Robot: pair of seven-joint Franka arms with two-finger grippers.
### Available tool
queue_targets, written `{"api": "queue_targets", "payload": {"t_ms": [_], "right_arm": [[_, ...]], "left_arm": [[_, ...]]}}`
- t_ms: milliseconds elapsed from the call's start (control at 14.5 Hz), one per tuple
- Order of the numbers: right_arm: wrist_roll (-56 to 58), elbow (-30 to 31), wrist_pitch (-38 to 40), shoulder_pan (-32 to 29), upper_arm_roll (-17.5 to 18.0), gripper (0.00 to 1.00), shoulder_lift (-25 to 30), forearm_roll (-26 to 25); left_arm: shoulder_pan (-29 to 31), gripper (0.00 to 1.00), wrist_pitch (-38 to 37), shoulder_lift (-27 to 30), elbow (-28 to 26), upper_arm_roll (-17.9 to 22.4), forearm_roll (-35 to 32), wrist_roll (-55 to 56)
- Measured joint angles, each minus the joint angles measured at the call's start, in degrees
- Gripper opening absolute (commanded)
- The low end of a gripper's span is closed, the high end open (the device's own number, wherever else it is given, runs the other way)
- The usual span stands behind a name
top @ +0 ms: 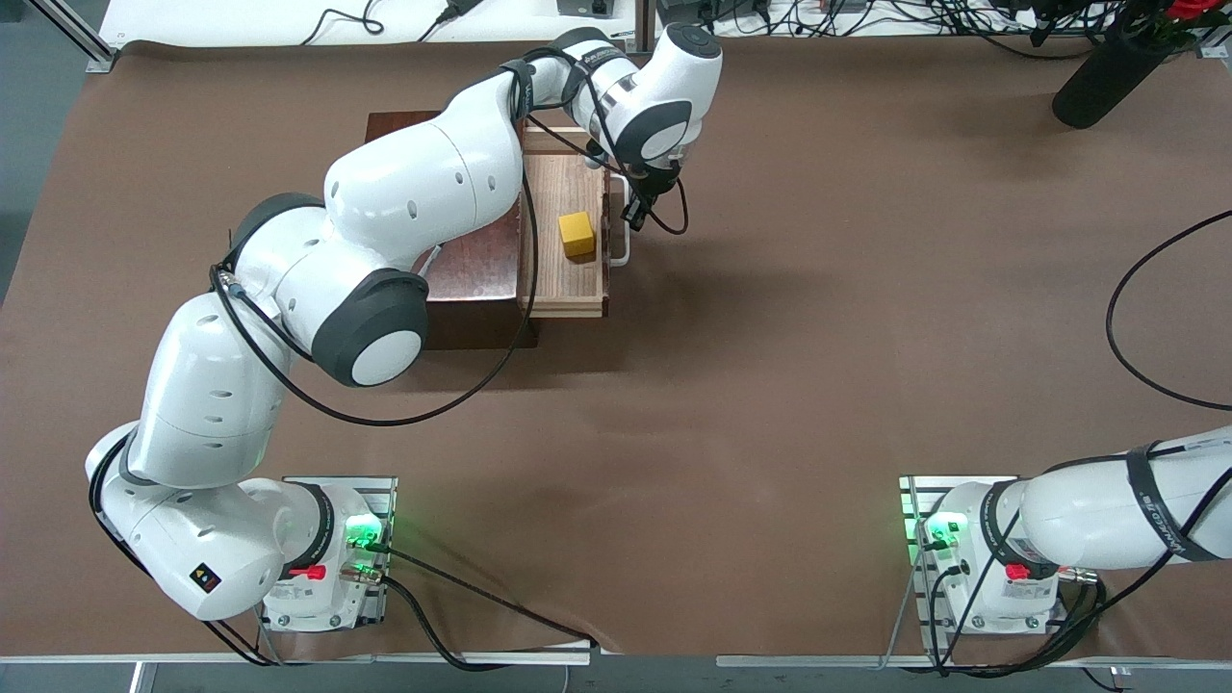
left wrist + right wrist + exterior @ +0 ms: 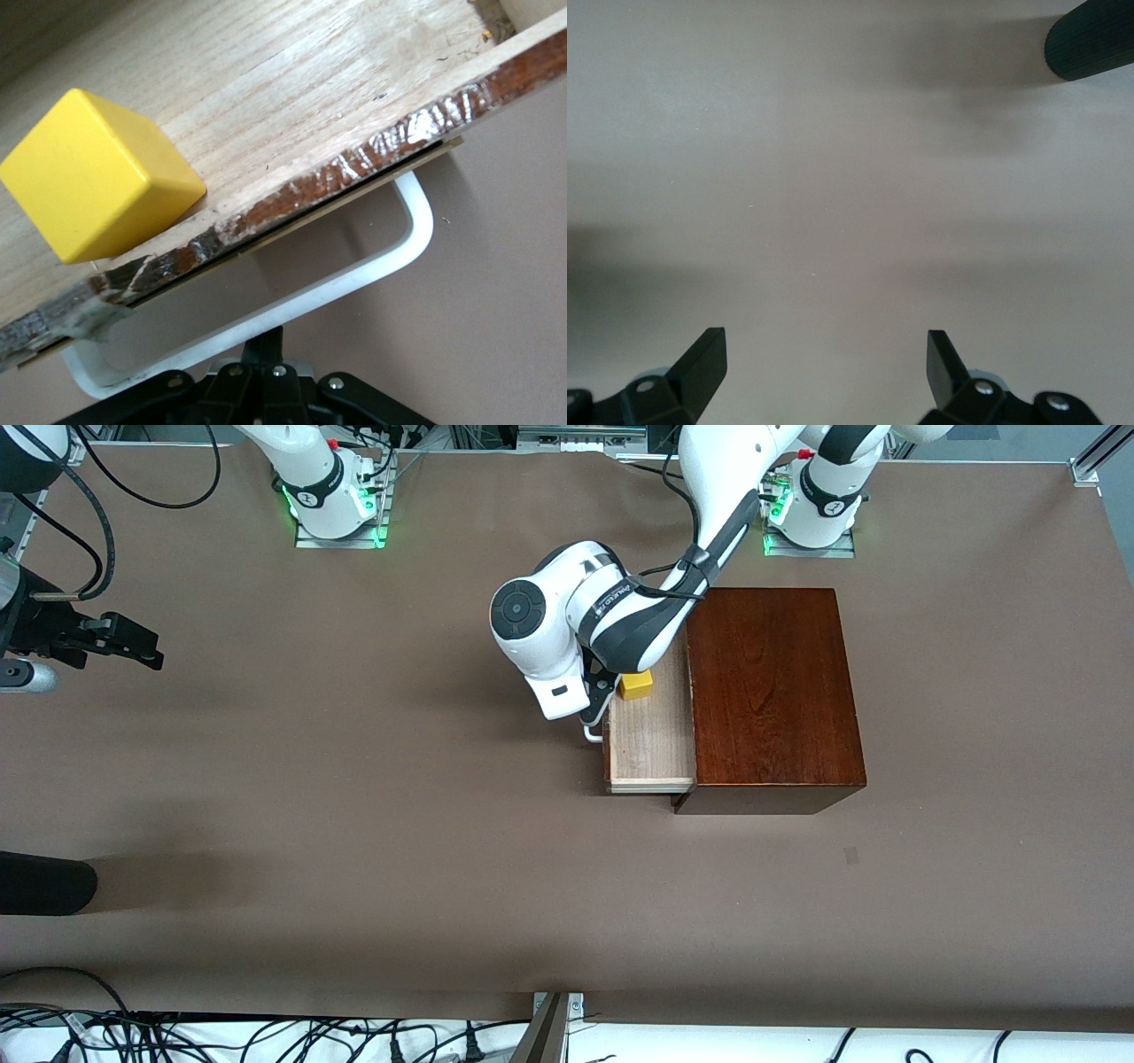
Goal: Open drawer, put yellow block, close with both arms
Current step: 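Push the drawer shut into the box with the left gripper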
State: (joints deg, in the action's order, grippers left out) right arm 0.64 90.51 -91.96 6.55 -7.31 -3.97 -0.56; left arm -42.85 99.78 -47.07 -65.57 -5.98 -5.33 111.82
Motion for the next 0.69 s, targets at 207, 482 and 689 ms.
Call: {"api": "queue_targets", "payload": {"t_ms": [207,482,689], "right_arm": [[0.0,0.0,0.0,0.0,0.0,1.00,0.0,0.0],[0.0,0.0,0.0,0.0,0.0,1.00,0.0,0.0],[0.0,0.0,0.0,0.0,0.0,1.00,0.0,0.0]], "left_arm": [[0.5,0.00,-1.3,0.0,0.3,0.4,-0.1,-0.9],[1.7,0.00,-3.8,0.3,0.4,0.3,-0.1,-3.1],[3.9,0.00,-5.1,1.1,0.1,0.3,-0.1,-5.6]]}}
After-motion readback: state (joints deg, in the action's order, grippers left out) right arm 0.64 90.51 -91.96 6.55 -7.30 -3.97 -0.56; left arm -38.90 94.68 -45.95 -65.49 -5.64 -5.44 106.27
